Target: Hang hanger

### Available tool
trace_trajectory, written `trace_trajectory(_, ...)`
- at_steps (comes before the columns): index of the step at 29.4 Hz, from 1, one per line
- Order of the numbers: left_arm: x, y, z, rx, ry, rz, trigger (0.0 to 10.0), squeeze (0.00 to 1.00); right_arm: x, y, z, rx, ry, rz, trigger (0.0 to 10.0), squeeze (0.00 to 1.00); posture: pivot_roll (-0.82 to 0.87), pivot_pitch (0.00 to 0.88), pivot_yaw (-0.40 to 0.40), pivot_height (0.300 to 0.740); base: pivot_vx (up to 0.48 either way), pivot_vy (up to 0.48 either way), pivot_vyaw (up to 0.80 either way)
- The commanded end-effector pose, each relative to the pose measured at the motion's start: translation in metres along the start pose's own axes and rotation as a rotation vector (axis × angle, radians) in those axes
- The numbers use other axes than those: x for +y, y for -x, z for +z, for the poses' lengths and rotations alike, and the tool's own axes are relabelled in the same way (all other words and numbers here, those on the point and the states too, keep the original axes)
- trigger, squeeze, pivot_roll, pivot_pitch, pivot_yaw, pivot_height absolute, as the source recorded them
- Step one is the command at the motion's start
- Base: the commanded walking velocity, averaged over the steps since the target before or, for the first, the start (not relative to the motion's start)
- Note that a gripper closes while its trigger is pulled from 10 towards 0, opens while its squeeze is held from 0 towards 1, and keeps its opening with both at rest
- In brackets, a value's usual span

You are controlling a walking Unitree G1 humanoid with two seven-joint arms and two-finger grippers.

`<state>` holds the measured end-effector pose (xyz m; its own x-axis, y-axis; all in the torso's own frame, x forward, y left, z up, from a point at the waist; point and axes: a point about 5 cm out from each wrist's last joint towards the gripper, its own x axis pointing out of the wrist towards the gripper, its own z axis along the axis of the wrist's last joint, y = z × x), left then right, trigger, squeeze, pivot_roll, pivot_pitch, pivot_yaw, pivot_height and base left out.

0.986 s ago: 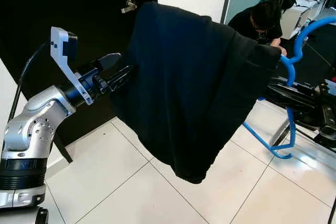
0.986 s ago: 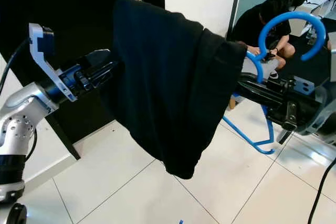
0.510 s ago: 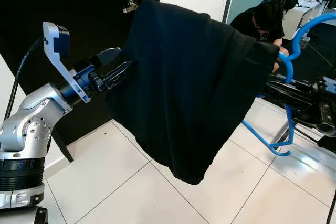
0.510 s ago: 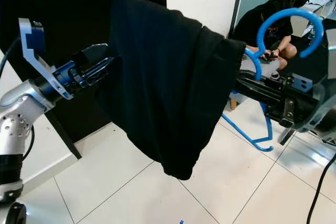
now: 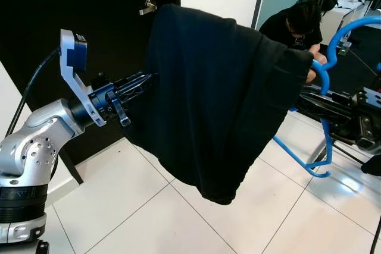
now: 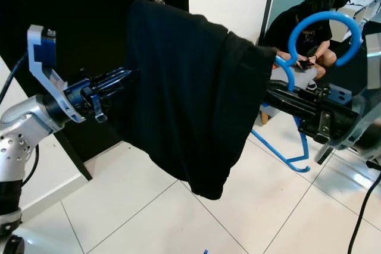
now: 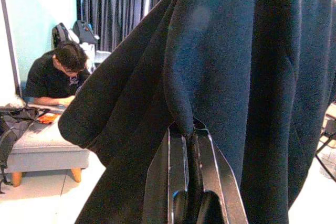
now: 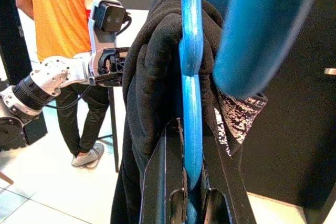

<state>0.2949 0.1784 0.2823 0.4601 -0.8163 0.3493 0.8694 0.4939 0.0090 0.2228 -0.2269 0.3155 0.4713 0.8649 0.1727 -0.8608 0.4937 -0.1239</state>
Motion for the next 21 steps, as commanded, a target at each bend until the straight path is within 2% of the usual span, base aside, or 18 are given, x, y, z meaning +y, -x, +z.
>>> trace_trajectory(1,-0.004,-0.001,-0.002,0.01,0.008,-0.02,0.0,0.0,0.0,-0.001,0.009,-0.037,0.047,0.002,10.0,0.0,0.01,0.0,0.002,0.74,0.0,0.0,0.0)
trace_trajectory(15,0.001,0.002,0.011,0.004,-0.038,0.002,0.0,0.0,-0.005,-0.001,0.006,-0.029,0.053,-0.039,10.0,0.0,0.01,0.0,0.002,0.74,0.0,0.0,0.0)
trace_trajectory(16,0.001,0.003,0.025,-0.033,-0.062,-0.002,0.0,0.0,-0.012,-0.002,-0.002,0.011,0.039,-0.097,10.0,0.0,0.01,0.0,0.001,0.74,0.0,0.0,0.0)
trace_trajectory(18,0.001,0.003,0.025,-0.033,-0.062,-0.002,0.0,0.0,-0.012,-0.002,-0.002,0.011,0.039,-0.097,10.0,0.0,0.01,0.0,0.001,0.74,0.0,0.0,0.0)
trace_trajectory(19,-0.003,0.0,0.049,-0.107,-0.098,-0.03,0.0,0.0,-0.019,-0.003,-0.017,0.067,0.005,-0.168,10.0,0.0,0.01,0.0,0.002,0.74,0.0,0.0,0.0)
trace_trajectory(20,-0.003,0.0,0.049,-0.107,-0.098,-0.03,0.0,0.0,-0.019,-0.003,-0.017,0.067,0.005,-0.168,10.0,0.0,0.01,0.0,0.002,0.74,0.0,0.0,0.0)
trace_trajectory(21,-0.008,-0.001,0.071,-0.167,-0.134,-0.059,0.0,0.0,-0.024,-0.004,-0.031,0.107,-0.027,-0.228,10.0,0.0,0.01,0.0,0.003,0.74,0.0,0.0,0.0)
